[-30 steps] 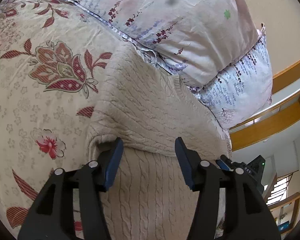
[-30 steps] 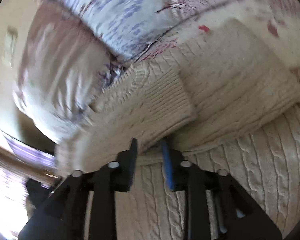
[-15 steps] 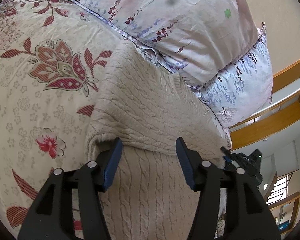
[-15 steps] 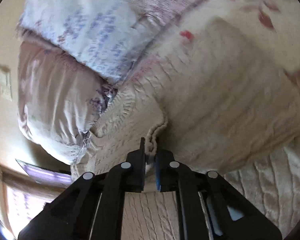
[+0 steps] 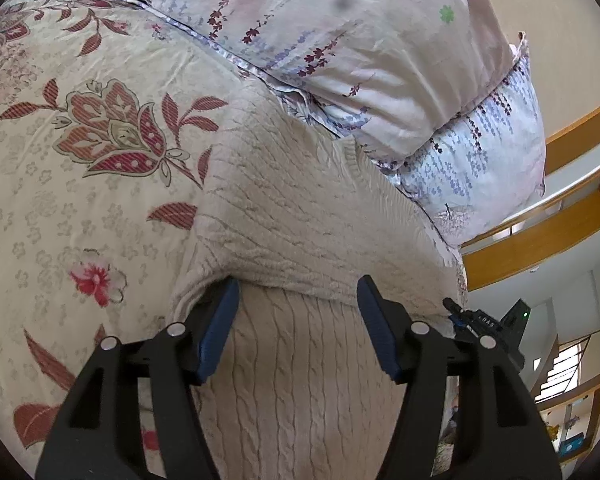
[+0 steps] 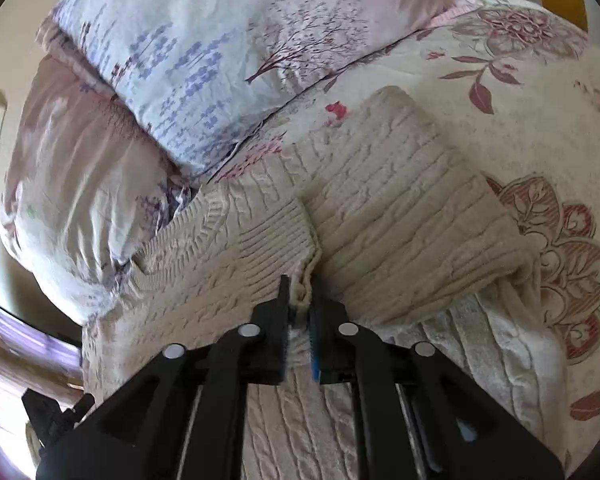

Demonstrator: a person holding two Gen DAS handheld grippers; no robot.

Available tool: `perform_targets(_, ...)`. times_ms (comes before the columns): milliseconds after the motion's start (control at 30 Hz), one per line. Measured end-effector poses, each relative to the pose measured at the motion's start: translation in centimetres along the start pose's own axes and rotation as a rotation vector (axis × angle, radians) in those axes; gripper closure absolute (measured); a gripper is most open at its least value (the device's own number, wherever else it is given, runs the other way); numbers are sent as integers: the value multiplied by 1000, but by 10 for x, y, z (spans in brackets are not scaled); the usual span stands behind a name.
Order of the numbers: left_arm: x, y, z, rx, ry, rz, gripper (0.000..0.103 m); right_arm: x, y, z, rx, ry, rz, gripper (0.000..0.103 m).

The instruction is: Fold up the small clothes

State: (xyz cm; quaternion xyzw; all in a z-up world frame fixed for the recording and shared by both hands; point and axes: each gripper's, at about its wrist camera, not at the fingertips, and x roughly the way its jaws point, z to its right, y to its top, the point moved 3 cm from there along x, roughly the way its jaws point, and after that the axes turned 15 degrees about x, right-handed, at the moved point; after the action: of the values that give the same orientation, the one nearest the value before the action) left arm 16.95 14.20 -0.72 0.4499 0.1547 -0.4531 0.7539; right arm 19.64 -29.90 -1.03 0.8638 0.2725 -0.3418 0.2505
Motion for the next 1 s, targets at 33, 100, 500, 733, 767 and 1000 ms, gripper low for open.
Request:
perform_targets(33, -3, -1, 1, 8, -1, -1, 42, -6, -1, 1, -7, 10, -8, 84)
perform_targets(100, -11, -6, 4, 32, -3, -1, 42, -18, -4, 1, -32, 32, -7, 69)
perform_targets(500, -67, -62, -9, 67, 0, -8, 43, -108, -10, 76, -60, 27, -29, 61)
perform_targets(733, -78, -93, -5, 56, -45, -30, 50, -120, -32, 115, -31, 45, -133, 61)
perform_targets(767, -77, -97, -3, 54, -59, -36, 53, -120, -36, 117, -27, 63, -153, 61)
perform_targets(1000, -77, -133, 11, 43, -173, -61, 70, -132, -63, 135, 2, 176, -237, 66)
